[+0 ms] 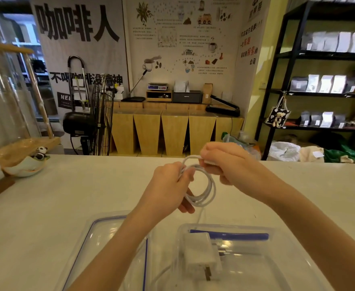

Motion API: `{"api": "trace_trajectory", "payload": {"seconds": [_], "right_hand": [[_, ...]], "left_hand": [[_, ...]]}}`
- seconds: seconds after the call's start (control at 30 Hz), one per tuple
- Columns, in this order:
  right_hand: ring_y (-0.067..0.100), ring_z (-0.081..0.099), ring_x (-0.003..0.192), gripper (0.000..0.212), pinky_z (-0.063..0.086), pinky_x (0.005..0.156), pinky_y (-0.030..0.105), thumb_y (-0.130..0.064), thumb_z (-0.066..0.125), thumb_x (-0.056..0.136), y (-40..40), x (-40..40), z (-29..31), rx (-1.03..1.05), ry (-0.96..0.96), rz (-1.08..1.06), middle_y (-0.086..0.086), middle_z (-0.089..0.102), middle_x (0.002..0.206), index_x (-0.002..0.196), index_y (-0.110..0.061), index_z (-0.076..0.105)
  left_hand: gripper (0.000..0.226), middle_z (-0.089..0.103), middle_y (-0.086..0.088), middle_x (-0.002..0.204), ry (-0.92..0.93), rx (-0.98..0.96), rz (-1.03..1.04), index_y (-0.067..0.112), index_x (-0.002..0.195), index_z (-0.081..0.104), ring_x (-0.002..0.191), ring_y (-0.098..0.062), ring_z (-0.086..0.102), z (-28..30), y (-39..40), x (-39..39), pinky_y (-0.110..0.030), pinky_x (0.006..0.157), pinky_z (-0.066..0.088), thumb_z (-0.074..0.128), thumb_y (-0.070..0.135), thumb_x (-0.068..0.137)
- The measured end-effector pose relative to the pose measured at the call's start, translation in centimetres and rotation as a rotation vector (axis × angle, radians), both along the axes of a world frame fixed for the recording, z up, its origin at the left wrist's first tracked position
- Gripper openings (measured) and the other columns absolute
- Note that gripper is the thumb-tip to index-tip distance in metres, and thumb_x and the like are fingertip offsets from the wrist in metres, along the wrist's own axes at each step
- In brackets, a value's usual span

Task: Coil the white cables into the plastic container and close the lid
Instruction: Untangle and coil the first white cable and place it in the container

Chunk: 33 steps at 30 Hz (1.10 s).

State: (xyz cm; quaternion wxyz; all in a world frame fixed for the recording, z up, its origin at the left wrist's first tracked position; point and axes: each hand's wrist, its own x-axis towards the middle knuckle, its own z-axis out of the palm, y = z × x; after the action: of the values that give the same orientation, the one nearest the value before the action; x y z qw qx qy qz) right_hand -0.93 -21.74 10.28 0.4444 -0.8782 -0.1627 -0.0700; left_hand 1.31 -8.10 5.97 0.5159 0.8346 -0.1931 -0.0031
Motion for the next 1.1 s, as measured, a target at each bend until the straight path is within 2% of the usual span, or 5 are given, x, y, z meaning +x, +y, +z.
{"api": "trace_trajectory", "payload": {"seconds": [0.27, 0.53, 0.7, 0.93, 1.1], "right_hand": [[0.008, 0.045, 0.096, 0.008, 0.035, 0.078, 0.021, -0.027, 0.066, 0.078, -0.1, 0.7, -1.9, -0.003, -0.183, 0.051, -0.013, 0.054, 0.091, 0.081, -0.033, 0.071], [0.009, 0.058, 0.080, 0.015, 0.049, 0.070, 0.022, -0.020, 0.074, 0.072, 0.2, 1.1, -4.3, 0.089, -0.530, -0.236, -0.006, 0.063, 0.081, 0.087, -0.020, 0.070], [0.012, 0.065, 0.085, 0.026, 0.055, 0.079, 0.026, -0.021, 0.054, 0.088, -0.2, 0.7, -3.2, 0.171, -0.107, 0.019, 0.000, 0.068, 0.096, 0.114, -0.017, 0.055], [-0.001, 0.047, 0.051, 0.018, 0.041, 0.053, 0.010, -0.024, 0.045, 0.091, -0.5, -0.2, -3.0, 0.231, 0.002, 0.083, -0.015, 0.052, 0.053, 0.084, -0.024, 0.061], [0.017, 0.045, 0.052, 0.040, 0.042, 0.051, 0.019, -0.052, 0.043, 0.073, -1.2, -1.3, -2.9, 0.302, 0.081, 0.063, 0.005, 0.051, 0.057, 0.057, -0.024, 0.065]], "left_hand": [[0.029, 0.061, -0.005, 0.054, 0.091, -0.115, -0.069, 0.015, 0.073, 0.055, 0.035, -0.014, 0.059, 0.8, 1.0, 0.5, -0.020, 0.034, 0.047, 0.037, 0.021, 0.095], [0.025, 0.060, -0.004, 0.049, 0.074, -0.193, -0.113, 0.011, 0.081, 0.058, 0.036, -0.016, 0.060, 1.0, 1.6, 0.6, -0.022, 0.035, 0.049, 0.042, 0.026, 0.093], [0.025, 0.063, -0.001, 0.049, 0.058, -0.249, -0.196, 0.011, 0.083, 0.060, 0.037, -0.015, 0.060, 1.4, 1.7, 0.3, -0.021, 0.036, 0.049, 0.042, 0.025, 0.092], [0.032, 0.063, -0.002, 0.047, 0.151, -0.265, -0.281, 0.007, 0.081, 0.058, 0.037, -0.014, 0.060, 1.9, 1.9, -0.3, -0.021, 0.037, 0.050, 0.045, 0.035, 0.083], [0.029, 0.061, -0.002, 0.045, 0.188, -0.229, -0.368, 0.009, 0.073, 0.058, 0.033, -0.013, 0.056, 2.2, 2.4, -0.7, -0.018, 0.034, 0.046, 0.048, 0.036, 0.078]]}}
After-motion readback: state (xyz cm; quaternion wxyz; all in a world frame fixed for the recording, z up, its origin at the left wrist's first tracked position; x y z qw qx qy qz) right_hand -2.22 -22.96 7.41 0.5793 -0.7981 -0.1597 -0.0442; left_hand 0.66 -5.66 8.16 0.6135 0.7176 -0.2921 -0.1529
